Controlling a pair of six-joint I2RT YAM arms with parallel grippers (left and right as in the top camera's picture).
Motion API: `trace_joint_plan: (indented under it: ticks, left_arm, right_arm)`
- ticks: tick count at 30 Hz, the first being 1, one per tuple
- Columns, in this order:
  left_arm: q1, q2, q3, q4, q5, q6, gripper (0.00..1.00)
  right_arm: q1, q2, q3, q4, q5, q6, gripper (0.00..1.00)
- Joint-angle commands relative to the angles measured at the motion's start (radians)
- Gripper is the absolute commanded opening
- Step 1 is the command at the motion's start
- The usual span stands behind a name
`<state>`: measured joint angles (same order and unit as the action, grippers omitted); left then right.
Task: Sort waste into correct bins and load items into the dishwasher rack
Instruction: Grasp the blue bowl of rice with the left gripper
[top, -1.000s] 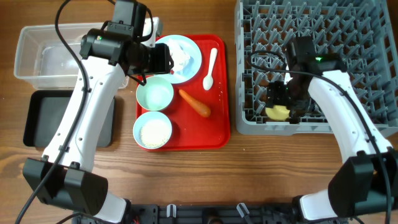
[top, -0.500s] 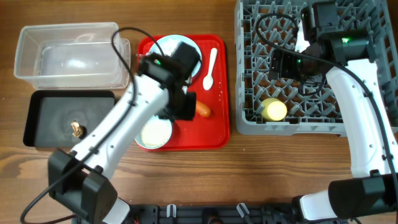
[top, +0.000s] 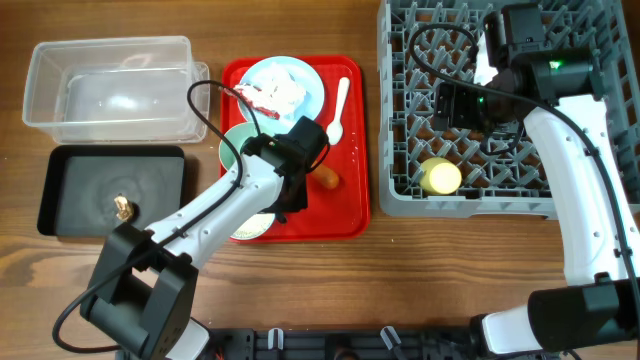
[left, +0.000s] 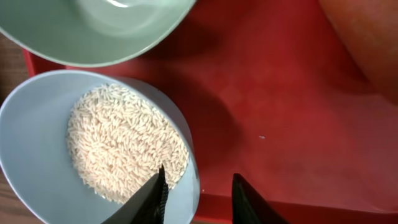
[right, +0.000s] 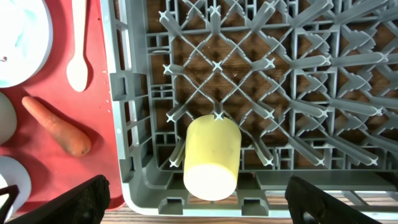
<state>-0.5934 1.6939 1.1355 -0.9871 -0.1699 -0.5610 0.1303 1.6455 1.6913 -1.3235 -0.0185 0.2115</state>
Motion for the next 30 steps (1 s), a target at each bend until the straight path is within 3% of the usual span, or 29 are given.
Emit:
trace_joint_plan:
  ticks: [1, 4, 9, 30]
  left_arm:
    - [0.005, 0.014, -0.006, 0.004, 0.012, 0.035, 0.27]
    - [0.005, 0.053, -0.006, 0.003, 0.020, 0.037, 0.28]
    - [0.005, 0.063, -0.006, 0.003, 0.024, 0.032, 0.15]
    - [0.002, 0.110, -0.006, 0.056, 0.057, 0.030, 0.16]
  right_arm:
    - [0.003, 0.000, 0.002, -0.001, -0.005, -0.010, 0.93]
    - [0.003, 0.000, 0.002, -0.002, -0.005, -0.011, 0.93]
    - [0.003, 0.000, 0.002, -0.002, -0.005, -0.029, 0.93]
    - [0.003, 0.000, 0.002, -0.005, -0.005, -0.055, 0.93]
